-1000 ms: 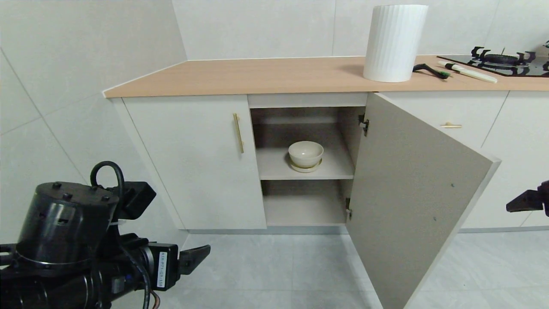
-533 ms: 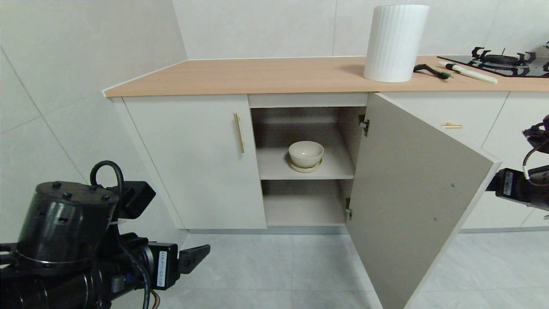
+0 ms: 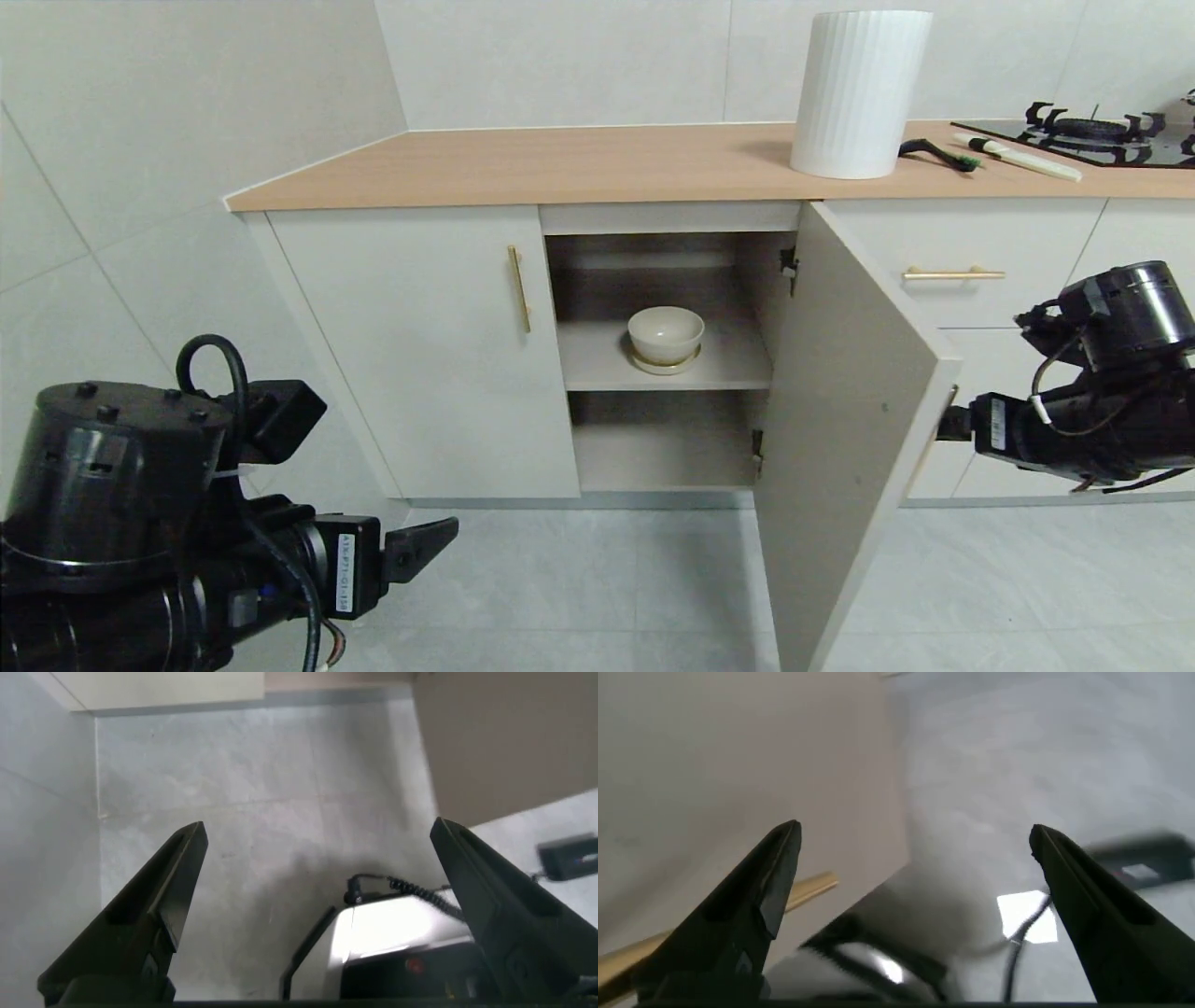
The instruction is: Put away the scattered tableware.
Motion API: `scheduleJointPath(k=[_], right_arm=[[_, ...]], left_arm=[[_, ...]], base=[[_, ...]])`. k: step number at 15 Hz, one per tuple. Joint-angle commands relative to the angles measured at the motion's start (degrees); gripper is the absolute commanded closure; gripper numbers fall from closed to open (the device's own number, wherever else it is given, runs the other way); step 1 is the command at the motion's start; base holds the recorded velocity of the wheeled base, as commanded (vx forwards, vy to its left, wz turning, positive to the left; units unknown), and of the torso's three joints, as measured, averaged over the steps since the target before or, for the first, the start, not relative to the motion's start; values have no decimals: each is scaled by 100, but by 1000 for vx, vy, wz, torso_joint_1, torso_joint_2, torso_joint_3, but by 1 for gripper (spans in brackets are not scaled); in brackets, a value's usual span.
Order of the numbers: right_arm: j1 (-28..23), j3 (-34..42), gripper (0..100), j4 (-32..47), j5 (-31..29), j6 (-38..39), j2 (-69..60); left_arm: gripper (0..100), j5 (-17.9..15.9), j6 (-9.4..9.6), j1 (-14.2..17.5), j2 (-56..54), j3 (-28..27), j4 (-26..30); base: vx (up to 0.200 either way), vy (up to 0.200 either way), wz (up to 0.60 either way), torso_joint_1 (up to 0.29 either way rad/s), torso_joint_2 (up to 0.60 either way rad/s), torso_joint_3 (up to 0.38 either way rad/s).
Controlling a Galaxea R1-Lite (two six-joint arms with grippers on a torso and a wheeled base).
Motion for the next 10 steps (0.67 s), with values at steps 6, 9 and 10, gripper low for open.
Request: scheduleJointPath(k=[6,9,10], right_arm=[[1246,-137,0,-851,836,563,856],[1449,-5,0,-1536,836,897,1102],[1457,22,0,-1668,827,932,1146]], left_arm=[[0,-47,8,22,-115,26,-28],[0,-47,8,22,-97,35,-28],[0,-47,8,22,-89,44,-28]], base=[[0,0,0,0,0,0],[0,0,0,0,0,0],[0,0,0,0,0,0]])
